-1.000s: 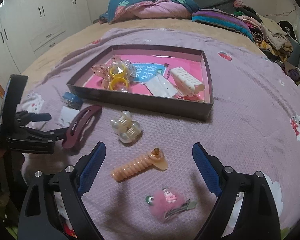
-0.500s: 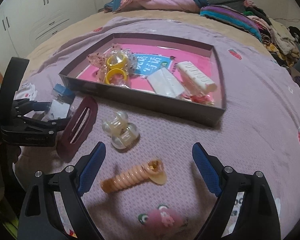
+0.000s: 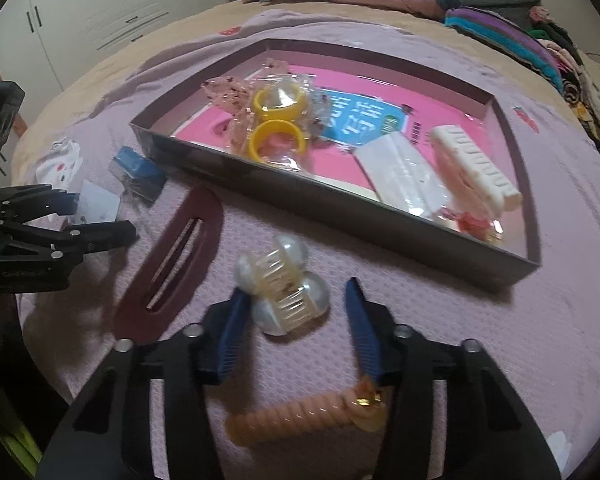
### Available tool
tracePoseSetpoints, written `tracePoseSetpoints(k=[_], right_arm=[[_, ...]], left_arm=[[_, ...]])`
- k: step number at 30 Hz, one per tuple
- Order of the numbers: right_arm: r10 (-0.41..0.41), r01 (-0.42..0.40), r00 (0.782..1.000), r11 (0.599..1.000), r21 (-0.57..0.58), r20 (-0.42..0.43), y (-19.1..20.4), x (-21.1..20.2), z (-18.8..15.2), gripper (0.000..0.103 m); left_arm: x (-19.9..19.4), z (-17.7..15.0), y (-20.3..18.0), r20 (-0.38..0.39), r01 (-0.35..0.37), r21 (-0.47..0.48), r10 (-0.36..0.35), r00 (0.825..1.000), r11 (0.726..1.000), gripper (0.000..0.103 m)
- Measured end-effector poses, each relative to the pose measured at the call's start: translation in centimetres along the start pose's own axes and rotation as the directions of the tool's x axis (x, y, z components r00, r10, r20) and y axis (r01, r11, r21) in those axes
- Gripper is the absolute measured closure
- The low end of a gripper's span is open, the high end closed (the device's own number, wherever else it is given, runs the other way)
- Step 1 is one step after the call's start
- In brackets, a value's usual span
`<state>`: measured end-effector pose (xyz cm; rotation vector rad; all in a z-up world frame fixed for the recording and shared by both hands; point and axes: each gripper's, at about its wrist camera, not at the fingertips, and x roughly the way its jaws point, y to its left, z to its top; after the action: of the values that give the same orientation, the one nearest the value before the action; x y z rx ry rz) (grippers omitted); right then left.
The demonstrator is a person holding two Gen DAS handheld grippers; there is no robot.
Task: Organize jewelry
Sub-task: 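Grasp the pearl claw clip with the right gripper while the left grasps the stud earring card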
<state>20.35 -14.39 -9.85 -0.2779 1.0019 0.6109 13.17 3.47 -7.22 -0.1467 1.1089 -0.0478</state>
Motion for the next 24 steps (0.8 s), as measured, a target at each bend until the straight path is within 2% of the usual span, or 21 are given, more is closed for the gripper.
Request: tracePoseSetpoints(k=[12, 24], right_arm=[[0.05, -0.054, 0.997, 0.996, 0.068, 0.066, 0.1, -3.1, -1.2, 0.067], [0.016, -0.041, 0.986, 0.988, 0.148, 0.168, -2.0, -8.5, -2.9, 0.067]], left_arm=[[-3.8, 0.0, 0.4, 0.064, 0.012, -0.017, -0.011, 0.998, 1.0, 0.047], [-6.0, 2.5, -2.5, 0.134, 0.034, 0.029, -0.038, 0.99, 0.999, 0.047]])
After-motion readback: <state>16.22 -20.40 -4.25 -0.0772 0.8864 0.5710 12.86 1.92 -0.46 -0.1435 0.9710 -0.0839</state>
